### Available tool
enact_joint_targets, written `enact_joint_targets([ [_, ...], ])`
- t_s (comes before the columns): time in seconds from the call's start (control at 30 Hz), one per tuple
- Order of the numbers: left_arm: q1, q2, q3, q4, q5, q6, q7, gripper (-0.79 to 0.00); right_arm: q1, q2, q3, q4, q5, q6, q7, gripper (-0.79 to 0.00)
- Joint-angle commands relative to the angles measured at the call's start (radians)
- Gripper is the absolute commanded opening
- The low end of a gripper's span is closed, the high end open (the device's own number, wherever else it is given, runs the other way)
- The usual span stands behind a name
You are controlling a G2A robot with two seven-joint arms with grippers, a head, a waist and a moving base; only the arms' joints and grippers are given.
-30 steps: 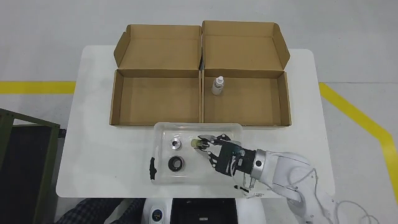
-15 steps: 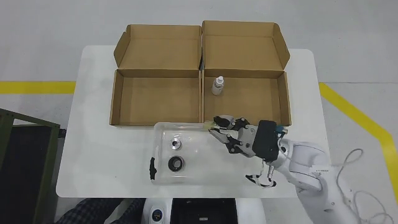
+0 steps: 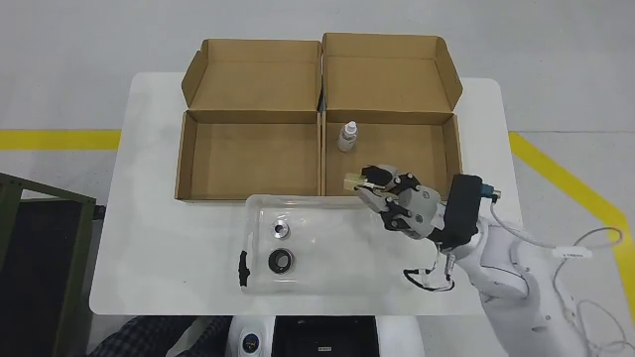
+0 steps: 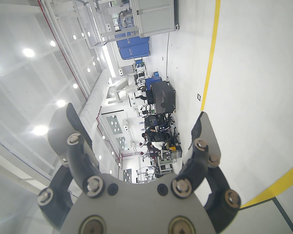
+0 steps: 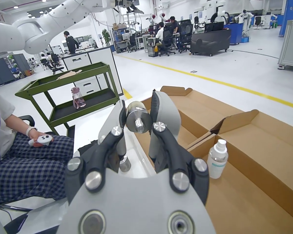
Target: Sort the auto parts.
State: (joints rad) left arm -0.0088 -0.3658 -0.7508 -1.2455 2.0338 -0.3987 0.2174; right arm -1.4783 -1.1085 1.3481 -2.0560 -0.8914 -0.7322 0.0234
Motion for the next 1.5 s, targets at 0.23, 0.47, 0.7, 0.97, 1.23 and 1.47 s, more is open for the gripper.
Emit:
enact_joint_targets([
  [0.23, 0.000, 0.000, 0.000, 0.000, 0.000, 0.000, 0.000, 0.000, 0.009, 0.002, -0.001, -0.007, -0.050, 0.002, 0.019, -0.785],
  [0.47, 0.000, 0.000, 0.000, 0.000, 0.000, 0.000, 0.000, 0.000, 0.031, 0.001, -0.029, -0.003, -0.134, 0.040, 0.065, -0.785],
  [0.7, 0.000, 0.000, 0.000, 0.000, 0.000, 0.000, 0.000, 0.000, 0.067, 0.000, -0.069, 0.015, -0.229, 0.083, 0.151, -0.785],
  [0.97, 0.000, 0.000, 0.000, 0.000, 0.000, 0.000, 0.000, 0.000, 0.119, 0.001, -0.075, 0.049, -0.302, 0.136, 0.265, -0.785],
  [1.23, 0.000, 0.000, 0.000, 0.000, 0.000, 0.000, 0.000, 0.000, 0.197, 0.002, -0.079, 0.110, -0.336, 0.157, 0.402, -0.785],
  [1.47, 0.000, 0.000, 0.000, 0.000, 0.000, 0.000, 0.000, 0.000, 0.283, -0.002, -0.117, 0.177, -0.389, 0.177, 0.511, -0.785],
])
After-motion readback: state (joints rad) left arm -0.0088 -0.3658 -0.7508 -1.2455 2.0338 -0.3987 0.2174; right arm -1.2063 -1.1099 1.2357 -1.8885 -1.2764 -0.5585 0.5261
